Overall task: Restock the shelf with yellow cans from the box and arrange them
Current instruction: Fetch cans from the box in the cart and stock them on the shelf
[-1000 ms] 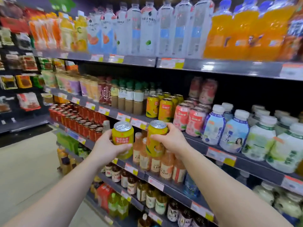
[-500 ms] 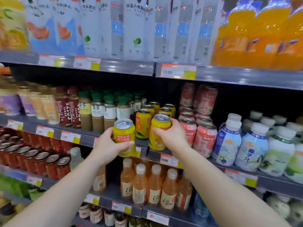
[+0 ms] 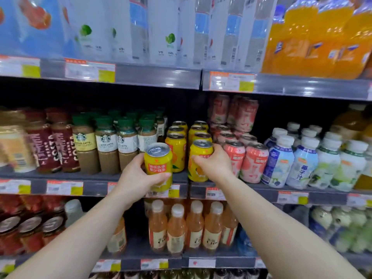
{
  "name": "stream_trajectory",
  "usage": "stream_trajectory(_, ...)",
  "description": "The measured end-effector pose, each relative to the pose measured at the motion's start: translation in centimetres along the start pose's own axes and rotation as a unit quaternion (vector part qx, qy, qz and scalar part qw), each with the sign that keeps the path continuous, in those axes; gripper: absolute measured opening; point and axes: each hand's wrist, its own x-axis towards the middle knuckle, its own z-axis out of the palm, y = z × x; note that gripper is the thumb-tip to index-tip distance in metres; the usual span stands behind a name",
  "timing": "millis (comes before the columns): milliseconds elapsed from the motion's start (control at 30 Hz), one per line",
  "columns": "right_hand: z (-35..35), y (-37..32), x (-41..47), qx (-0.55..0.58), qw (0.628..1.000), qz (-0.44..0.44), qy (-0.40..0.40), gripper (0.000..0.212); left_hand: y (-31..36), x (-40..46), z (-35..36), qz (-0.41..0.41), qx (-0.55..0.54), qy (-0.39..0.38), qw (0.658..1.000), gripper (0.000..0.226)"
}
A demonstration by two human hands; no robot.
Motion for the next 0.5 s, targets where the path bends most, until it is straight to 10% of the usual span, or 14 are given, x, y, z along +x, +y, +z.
stream_trajectory(500, 1.1, 0.4, 1.1, 0.025, 0.999, 0.027, -0.014, 0.068, 0.0, 0.3, 0.3, -0.006, -0.022, -0.019, 1.0, 0.057)
